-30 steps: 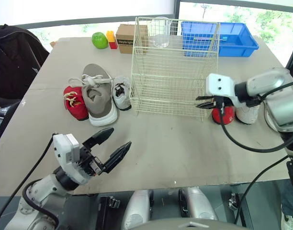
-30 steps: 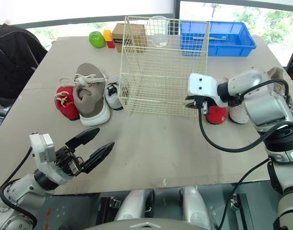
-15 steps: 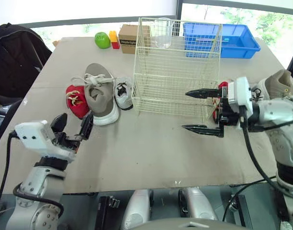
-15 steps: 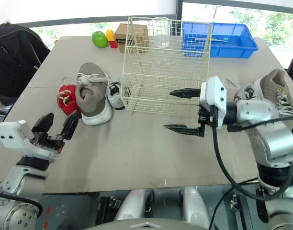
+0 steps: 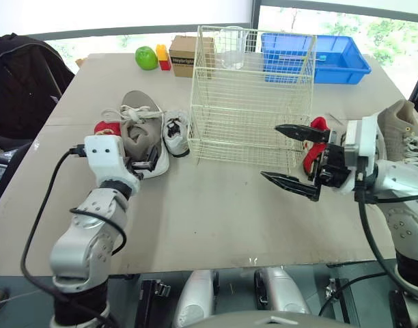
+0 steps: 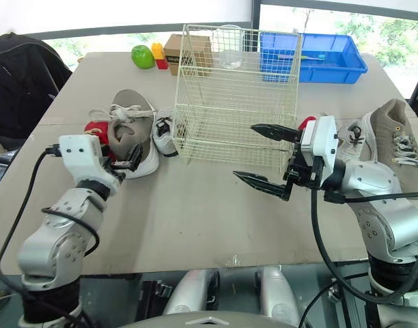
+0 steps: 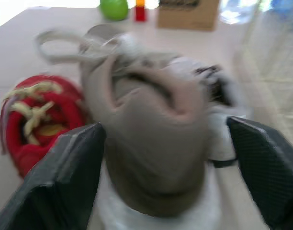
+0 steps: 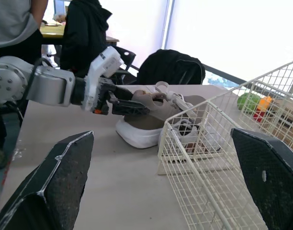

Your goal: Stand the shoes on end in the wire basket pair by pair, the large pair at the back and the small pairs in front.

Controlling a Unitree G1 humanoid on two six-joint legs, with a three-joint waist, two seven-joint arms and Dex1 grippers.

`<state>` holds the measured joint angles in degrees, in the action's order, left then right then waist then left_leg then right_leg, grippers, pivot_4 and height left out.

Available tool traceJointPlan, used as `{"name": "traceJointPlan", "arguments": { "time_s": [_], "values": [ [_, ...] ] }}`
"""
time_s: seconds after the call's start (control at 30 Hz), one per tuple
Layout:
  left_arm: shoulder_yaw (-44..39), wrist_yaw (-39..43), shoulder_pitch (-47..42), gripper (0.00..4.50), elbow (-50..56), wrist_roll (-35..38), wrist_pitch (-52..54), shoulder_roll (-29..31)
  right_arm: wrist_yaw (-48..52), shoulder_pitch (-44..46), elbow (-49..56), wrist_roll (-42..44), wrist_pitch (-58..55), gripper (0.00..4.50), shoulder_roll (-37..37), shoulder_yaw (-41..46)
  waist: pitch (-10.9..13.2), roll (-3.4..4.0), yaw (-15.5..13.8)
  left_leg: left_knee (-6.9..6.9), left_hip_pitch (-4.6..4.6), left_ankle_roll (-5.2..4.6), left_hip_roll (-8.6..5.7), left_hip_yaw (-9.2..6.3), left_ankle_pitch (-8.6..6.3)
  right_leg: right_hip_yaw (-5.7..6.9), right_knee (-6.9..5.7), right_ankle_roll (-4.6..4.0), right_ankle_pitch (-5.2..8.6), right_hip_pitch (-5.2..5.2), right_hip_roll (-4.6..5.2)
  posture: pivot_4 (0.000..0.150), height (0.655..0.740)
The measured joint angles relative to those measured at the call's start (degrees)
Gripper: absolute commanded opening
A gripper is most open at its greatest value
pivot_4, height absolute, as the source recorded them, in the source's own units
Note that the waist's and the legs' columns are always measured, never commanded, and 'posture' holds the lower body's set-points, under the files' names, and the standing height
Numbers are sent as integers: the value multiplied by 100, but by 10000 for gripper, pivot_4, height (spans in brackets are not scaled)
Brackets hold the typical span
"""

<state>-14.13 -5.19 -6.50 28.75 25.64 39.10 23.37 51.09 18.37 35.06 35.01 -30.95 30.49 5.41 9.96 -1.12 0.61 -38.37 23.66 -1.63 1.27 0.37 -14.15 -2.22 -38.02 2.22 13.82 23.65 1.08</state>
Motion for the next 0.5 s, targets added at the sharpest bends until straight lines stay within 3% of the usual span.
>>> {"name": "traceJointPlan", "arguments": {
  "time_s": [0.13,0.2,0.5],
  "values": [
    [138,74,-30,10449,-145,-359,-216,-103,-168,-111,40,-66,2,45000,81,-131,0,0,-21,-2,0,0,-1,0,0,0,0,0,0,-1,3,1500,7400],
    [120,120,-11,5635,-193,-460,-300,-146,-230,-117,41,-58,1,45000,101,-132,0,0,-18,-2,-2,0,0,1,0,-1,-1,0,0,-1,2,1500,7400],
    [-245,119,148,5128,25,-682,-1211,-679,-536,105,-86,-37,14,45000,79,-137,11,-21,-6,-3,10,0,2,-9,0,0,2,-1,-1,3,8,1500,7400]
  ]
}}
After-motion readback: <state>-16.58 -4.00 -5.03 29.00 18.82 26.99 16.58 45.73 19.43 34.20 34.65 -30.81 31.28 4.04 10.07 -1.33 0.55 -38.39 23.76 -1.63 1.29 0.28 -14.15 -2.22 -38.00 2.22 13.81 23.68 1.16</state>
